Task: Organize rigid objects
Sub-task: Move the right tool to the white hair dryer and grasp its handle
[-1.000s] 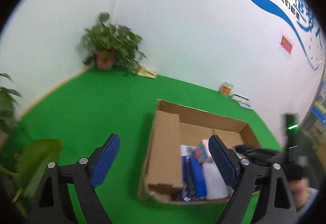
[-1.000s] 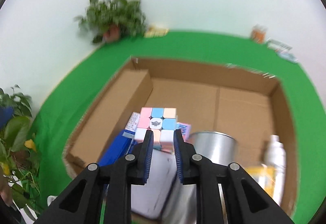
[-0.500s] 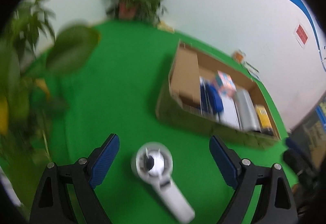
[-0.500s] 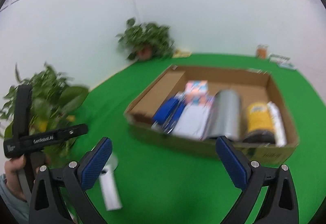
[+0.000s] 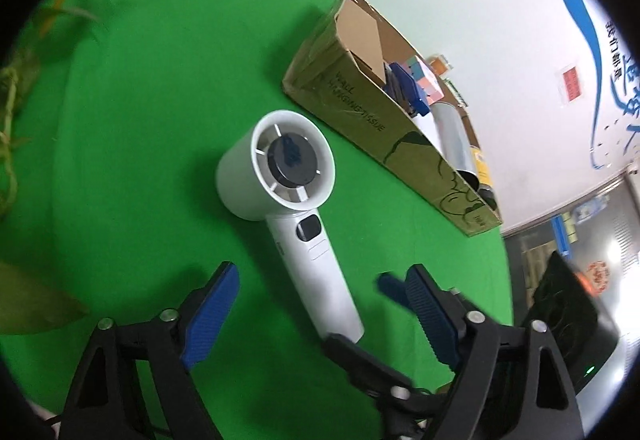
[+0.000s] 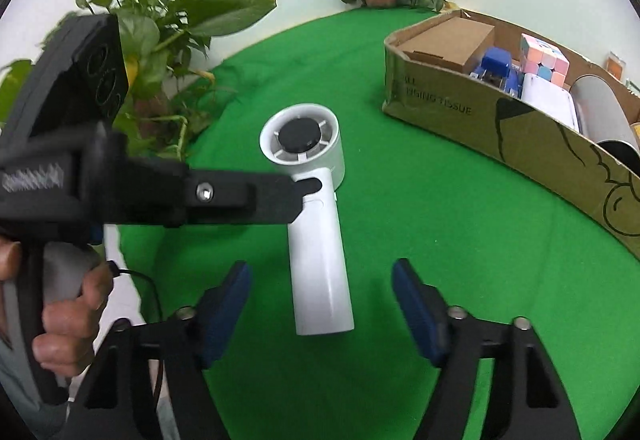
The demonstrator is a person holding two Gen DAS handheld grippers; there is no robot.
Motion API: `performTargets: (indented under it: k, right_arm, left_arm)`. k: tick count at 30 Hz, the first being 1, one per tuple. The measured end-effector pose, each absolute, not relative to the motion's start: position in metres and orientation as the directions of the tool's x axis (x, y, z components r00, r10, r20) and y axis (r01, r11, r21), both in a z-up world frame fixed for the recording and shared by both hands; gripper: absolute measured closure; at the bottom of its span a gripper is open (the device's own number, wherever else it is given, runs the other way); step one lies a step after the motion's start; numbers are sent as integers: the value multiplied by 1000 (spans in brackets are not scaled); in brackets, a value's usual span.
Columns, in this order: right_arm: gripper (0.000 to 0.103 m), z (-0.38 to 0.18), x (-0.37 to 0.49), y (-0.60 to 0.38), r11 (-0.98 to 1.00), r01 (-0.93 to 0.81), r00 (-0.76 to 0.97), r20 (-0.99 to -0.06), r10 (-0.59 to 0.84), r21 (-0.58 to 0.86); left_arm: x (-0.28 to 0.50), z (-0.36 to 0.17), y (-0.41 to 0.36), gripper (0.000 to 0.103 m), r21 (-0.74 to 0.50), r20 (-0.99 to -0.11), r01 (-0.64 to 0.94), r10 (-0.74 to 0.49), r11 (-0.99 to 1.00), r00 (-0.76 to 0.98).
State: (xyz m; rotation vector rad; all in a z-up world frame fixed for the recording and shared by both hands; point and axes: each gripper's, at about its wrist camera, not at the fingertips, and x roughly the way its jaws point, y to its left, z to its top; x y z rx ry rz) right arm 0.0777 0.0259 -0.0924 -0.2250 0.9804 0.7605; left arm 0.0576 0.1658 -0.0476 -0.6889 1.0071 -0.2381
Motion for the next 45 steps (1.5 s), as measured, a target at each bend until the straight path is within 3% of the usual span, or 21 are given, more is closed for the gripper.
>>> performTargets:
  k: [2, 3, 8, 13, 16, 20, 21, 23, 30, 33, 37, 39, 42, 45]
  right_arm:
    - [69, -102, 80, 30, 730, -661, 298, -832, 467, 173]
    - [71, -105, 81, 31, 735, -655, 293, -837, 462, 176]
    - [72, -112, 83, 17, 752, -600, 274, -813, 513, 273]
    - [72, -128, 107, -39, 730, -377, 156, -738, 657, 570]
    - [70, -129, 110, -65, 734, -304, 175, -722, 669, 607]
    - [59, -119, 111, -99, 839, -207, 313, -778, 545, 504]
    - [59, -116, 110, -104, 852, -202, 338, -782, 523, 483]
    - [59, -111, 110, -110, 871, -210, 373, -787, 491, 444]
    - [59, -95, 92, -79, 877, -413, 443, -787, 430, 247]
    - [59, -95, 91, -57, 880, -466, 498, -794, 349, 94]
    - [70, -94, 92, -46, 866, -499, 509, -798, 324, 33]
    - [71, -94, 96, -53, 879, -465, 493, -793, 357, 106]
    - [72, -102, 113, -88, 863, -329, 415, -762, 497, 383]
    - [71, -110, 122, -116, 809, -217, 374, -720, 585, 546]
  left_arm:
    - [63, -55, 161, 38, -641, -694, -115, -510, 759, 509]
    - [67, -58, 159, 47, -648, -691, -114, -518, 753, 503]
    - [78, -62, 145, 67, -630, -709, -104, -515, 770, 482]
    - [87, -54, 112, 67, -624, -707, -20, -553, 781, 441]
    - [96, -53, 88, 67, -629, -698, 39, -586, 776, 412]
    - [102, -46, 69, 60, -597, -701, 85, -571, 798, 427]
    - [103, -45, 68, 51, -590, -703, 91, -565, 802, 432]
    - [103, -46, 70, 43, -593, -700, 83, -564, 801, 438]
    - [109, -57, 83, 47, -649, -675, 47, -604, 759, 424]
    - [114, -58, 86, 47, -650, -681, 33, -602, 759, 417]
    - [127, -53, 78, 51, -617, -705, 50, -579, 786, 410]
    - [130, -46, 71, 51, -612, -699, 80, -585, 787, 410]
    - [133, -39, 57, 51, -633, -669, 143, -630, 761, 394]
    - [137, -48, 48, 51, -627, -688, 137, -628, 767, 364]
